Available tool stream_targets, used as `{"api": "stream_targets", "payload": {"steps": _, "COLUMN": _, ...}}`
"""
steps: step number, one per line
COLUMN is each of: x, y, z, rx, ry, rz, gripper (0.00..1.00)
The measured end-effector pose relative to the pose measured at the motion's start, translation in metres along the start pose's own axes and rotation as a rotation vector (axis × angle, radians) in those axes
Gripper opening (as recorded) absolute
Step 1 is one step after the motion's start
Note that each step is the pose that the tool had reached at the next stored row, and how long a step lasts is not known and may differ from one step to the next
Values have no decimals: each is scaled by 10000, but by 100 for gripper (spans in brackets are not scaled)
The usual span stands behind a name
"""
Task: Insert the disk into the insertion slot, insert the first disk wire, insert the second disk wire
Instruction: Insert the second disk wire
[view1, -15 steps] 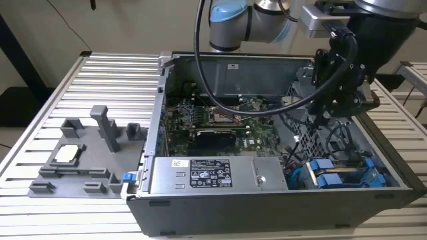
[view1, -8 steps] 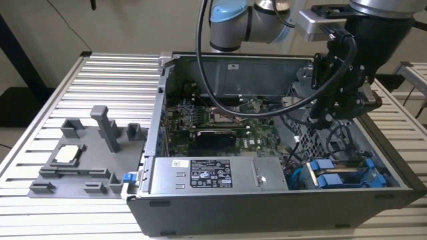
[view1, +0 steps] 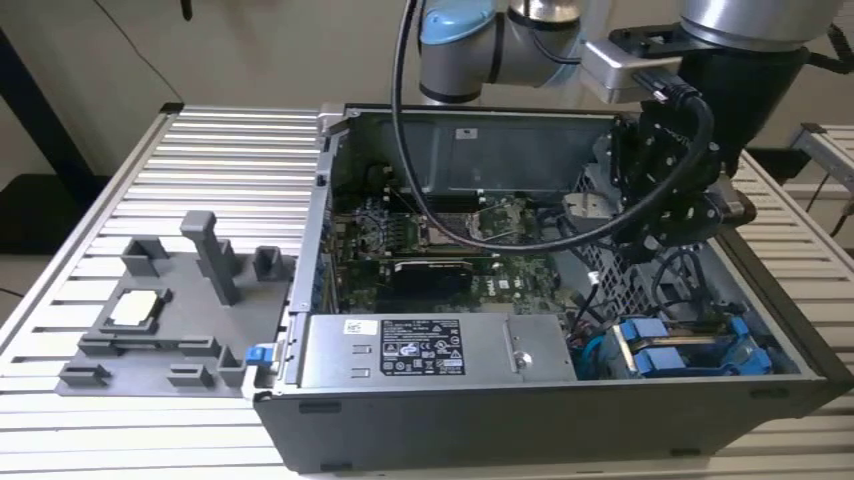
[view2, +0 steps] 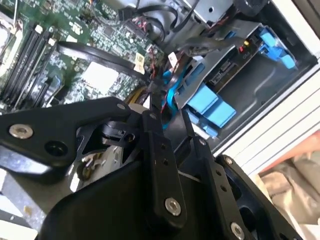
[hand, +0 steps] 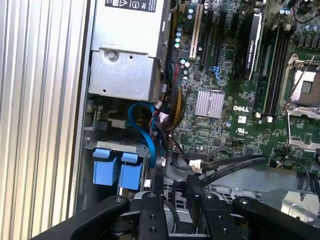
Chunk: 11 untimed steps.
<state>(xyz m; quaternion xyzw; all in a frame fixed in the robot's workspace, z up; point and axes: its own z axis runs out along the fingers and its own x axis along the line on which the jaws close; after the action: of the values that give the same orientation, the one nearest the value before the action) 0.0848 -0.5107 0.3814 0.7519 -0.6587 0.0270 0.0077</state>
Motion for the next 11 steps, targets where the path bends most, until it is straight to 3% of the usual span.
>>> {"api": "stream_targets", "payload": {"steps": 3, "x": -46, "y": 89, "z": 28, "rx": 207, "ry": 33, "rz": 9, "gripper": 33}}
{"api": "stream_targets", "payload": {"steps": 5, "x": -87, "y": 99, "z": 44, "rx": 349, "ry": 59, "rz": 0, "gripper": 33}}
{"api": "stream_targets", "payload": {"steps": 8, "x": -132, "y": 104, "z": 58, "rx": 647, "ry": 175, "rz": -29, "gripper": 33}}
{"api": "stream_targets", "payload": {"steps": 11, "x": -167, "y": 126, "z": 87, "rx": 842, "ry": 216, "rz": -27, "gripper": 33}}
